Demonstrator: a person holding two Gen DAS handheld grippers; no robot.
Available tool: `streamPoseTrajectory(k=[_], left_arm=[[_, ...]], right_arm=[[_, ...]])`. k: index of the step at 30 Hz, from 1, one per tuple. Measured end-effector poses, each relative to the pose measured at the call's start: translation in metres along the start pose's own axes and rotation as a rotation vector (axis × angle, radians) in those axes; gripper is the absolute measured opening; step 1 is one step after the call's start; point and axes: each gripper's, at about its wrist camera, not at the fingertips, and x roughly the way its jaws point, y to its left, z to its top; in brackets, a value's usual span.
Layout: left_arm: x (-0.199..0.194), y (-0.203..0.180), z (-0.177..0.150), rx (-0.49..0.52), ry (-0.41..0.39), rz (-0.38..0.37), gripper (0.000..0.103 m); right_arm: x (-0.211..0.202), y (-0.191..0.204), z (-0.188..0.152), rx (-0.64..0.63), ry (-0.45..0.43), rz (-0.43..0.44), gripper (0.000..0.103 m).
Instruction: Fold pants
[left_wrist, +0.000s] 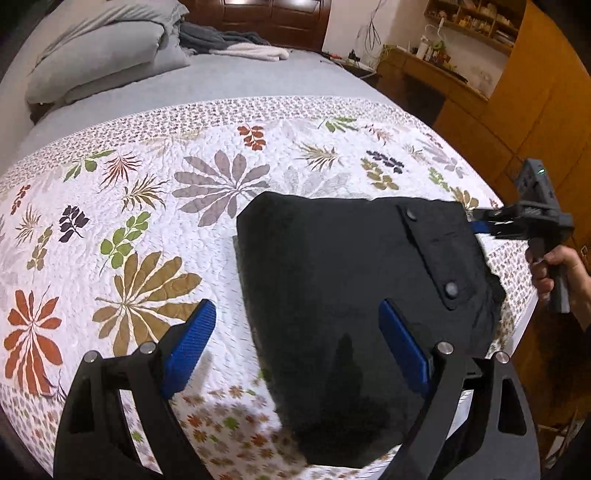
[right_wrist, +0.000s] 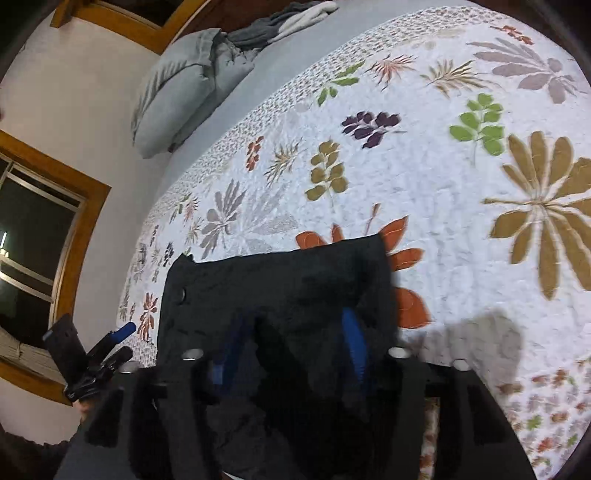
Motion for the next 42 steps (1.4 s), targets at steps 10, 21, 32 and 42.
streamPoseTrajectory(k=[10,21,32,42], left_arm=[[0.025,0.046,0.004,-0.15,0.115,-0.271,0.089],[0.081,0.101,-0.022,-0.446,0.326,-0.686,0.089],[0.128,0.085,-0.029,-0.469,0.397,-0.788,0.089],[0.136,0.061,-0.024,-0.448,0.403,-0.766,0.089]], right_arm=[[0.003,-0.044,-0.012,0.138,0.15,0.098,0.098],[0.001,-0.062,-0.042,0.182,0.224,0.25,0.1],[0.004,-0.093,-0.055,0.235,0.244,0.359,0.099],[0.025,-0.079,-0.05,0.179,0.32,0.38,0.1]])
